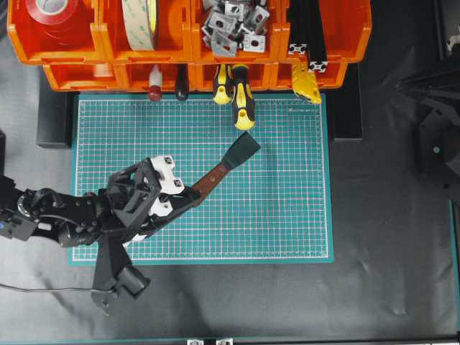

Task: Pick scraper from container rack with left arm.
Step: 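Lower the held scraper onto the green cutting mat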

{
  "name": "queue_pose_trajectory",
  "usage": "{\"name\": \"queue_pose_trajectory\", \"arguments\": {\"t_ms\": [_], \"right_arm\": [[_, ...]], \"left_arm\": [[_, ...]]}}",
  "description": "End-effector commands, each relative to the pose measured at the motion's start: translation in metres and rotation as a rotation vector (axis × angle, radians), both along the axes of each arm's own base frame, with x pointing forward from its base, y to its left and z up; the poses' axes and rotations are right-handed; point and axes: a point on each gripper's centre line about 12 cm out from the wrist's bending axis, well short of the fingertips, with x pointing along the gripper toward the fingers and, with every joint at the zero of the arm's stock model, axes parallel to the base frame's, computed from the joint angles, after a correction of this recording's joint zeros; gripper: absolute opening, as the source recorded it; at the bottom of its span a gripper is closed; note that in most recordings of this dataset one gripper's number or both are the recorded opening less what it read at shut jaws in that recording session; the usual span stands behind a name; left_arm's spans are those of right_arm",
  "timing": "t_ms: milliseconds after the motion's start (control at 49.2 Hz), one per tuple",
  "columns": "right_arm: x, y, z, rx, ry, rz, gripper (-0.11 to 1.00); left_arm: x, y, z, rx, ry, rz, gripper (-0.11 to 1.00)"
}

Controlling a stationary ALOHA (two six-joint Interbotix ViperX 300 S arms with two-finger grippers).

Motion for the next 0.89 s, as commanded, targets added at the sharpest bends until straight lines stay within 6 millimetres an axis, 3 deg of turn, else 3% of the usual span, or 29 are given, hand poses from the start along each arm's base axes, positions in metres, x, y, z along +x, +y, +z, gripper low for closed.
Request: {"name": "queue_pose_trajectory", "arguments": {"t_ms": [0,874], "right_arm": [[0.002,0.000,0.012,0.004,-0.022,-0.001,-0.01],[0.001,0.000,0.013,0.006,-0.018,-0.001,-0.01]], "left_arm": [[0.001,0.002,0.008,-0.015,-0.025,-0.002,0.20],[0.004,-0.002,-0.003,-0.184,-0.027,0.084,0.20]]}}
